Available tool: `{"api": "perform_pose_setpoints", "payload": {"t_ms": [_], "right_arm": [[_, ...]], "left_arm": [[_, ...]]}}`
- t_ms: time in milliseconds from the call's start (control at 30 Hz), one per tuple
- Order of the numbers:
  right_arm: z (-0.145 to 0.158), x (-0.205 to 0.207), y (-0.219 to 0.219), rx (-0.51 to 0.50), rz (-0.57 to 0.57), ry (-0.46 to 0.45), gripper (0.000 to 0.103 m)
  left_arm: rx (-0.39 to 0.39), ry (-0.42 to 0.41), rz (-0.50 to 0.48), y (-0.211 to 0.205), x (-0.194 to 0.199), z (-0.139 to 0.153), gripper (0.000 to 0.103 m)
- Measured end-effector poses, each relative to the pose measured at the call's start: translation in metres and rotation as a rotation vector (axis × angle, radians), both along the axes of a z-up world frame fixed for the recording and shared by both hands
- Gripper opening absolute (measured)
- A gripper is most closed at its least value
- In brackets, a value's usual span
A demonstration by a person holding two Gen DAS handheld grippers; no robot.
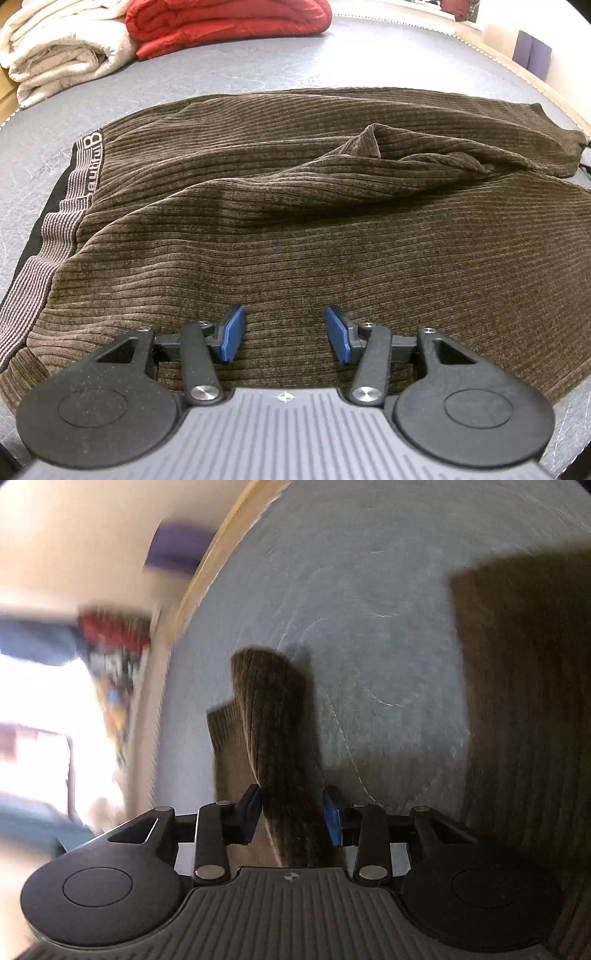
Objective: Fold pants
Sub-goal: 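Lift the leg end with the right gripper and lay it straight beside the other leg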
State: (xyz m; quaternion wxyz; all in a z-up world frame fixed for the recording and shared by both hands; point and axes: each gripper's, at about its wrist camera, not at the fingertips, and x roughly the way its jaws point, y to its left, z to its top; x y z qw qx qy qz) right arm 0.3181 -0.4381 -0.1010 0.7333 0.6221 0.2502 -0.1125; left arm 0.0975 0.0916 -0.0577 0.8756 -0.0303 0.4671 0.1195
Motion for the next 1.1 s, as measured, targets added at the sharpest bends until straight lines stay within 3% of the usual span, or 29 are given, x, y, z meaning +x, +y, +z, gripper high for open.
{"api": "perform_pose_setpoints", "payload": {"t_ms": [67,133,200,300,367,467,667,867,1000,1100], "right_arm": [[-0.002,-0.014,0.001,0.005,-0.129,0.031,0.026],[0.001,-0.023,0.008,-0.012,-0.182,0.069,0.02],[0.008,-0.019,0.019,-0.094,-0.147,0.119,0.02],[0.008,-0.007,0.03,-0.148,-0.075,0.121,0.02],[0.005,0.013,0.035,-0.123,0.021,0.08,0.021],[0.004,0.035,0.034,-0.117,0.16,0.019,0.032],[-0.008,0.032,0.012,0.052,0.14,-0.059,0.039],[-0.012,0.042,0.003,0.119,0.127,-0.116,0.042],[0.0,0.049,0.0,0.044,0.13,-0.153,0.019],[0.013,0.043,-0.007,-0.08,0.088,-0.096,0.017]], "left_arm": [[0.0,0.0,0.0,0.0,0.0,0.0,0.055],[0.001,-0.001,0.0,0.0,0.0,0.0,0.055],[0.001,0.0,0.002,0.0,0.0,0.0,0.055],[0.003,0.005,0.0,0.0,0.001,0.0,0.055],[0.002,0.009,-0.002,0.001,0.001,0.001,0.055],[0.001,0.016,-0.002,0.001,0.003,0.001,0.055],[0.003,0.018,0.002,0.001,0.003,0.0,0.055],[0.003,0.02,0.005,0.0,0.004,0.0,0.055],[0.003,0.014,0.01,0.0,0.003,0.0,0.055],[0.0,0.008,0.008,0.0,0.002,0.0,0.055]]}}
